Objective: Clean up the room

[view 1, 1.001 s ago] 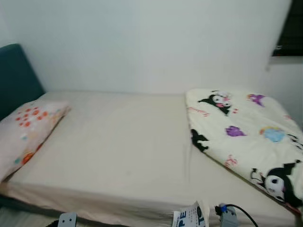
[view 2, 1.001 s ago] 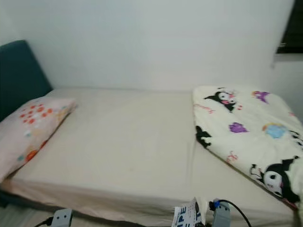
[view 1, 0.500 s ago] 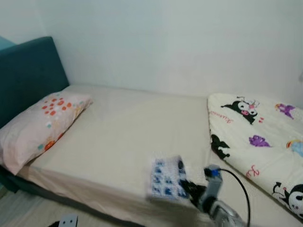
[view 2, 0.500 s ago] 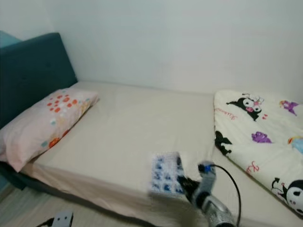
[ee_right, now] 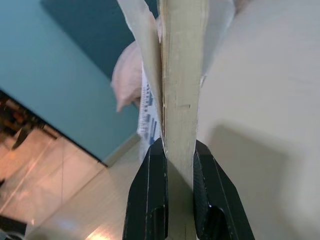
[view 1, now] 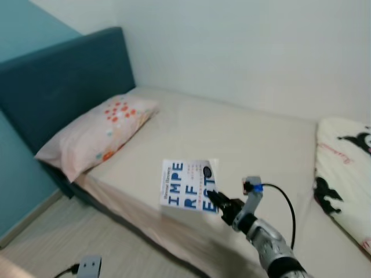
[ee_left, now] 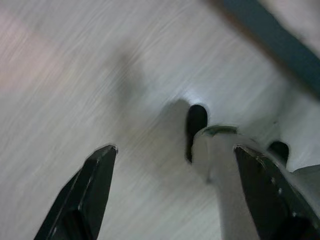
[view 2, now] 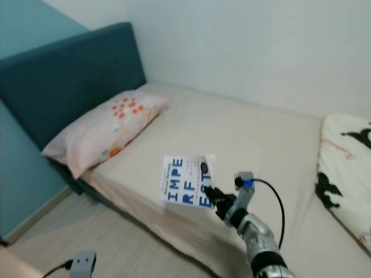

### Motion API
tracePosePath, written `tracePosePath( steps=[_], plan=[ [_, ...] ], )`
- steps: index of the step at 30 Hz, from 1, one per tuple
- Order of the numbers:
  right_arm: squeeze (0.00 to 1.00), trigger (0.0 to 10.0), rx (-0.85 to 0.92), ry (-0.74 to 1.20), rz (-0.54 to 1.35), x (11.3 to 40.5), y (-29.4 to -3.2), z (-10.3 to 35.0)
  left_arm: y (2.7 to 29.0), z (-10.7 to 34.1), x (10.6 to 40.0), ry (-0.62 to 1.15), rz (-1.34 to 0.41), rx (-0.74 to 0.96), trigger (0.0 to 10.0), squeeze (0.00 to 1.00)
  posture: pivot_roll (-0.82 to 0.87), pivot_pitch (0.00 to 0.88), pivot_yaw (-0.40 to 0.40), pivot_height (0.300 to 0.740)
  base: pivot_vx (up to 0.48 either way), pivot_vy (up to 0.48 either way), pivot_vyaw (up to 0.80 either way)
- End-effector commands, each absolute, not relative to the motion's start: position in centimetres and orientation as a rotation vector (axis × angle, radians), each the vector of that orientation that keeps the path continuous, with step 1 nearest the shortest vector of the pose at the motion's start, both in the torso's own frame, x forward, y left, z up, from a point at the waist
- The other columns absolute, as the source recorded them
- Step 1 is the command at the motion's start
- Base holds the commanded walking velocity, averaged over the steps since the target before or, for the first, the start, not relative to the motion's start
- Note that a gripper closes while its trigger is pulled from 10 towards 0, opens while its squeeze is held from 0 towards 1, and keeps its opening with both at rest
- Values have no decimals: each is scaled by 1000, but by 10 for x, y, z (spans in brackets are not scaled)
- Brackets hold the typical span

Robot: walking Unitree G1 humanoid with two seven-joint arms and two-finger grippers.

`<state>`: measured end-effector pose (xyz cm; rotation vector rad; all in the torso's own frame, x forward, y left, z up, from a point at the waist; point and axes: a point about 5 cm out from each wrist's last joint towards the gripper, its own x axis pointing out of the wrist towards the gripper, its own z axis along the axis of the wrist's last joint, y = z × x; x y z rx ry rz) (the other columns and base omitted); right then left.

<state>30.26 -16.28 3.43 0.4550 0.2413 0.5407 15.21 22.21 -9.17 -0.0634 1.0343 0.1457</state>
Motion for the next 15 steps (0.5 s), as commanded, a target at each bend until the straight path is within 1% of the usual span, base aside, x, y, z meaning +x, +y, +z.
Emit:
tracePosePath(
  steps=[1,15],
  plan=[
    [0,10000,467,194,592,306,-153,43,223,-91,154,1038,138,-41,10000,0,-60,19,23,740,480,0,681],
    [0,10000,460,178,617,306,-151,46,222,-91,153,1042,130,-42,10000,0,-67,34,29,740,480,0,682]
  ],
)
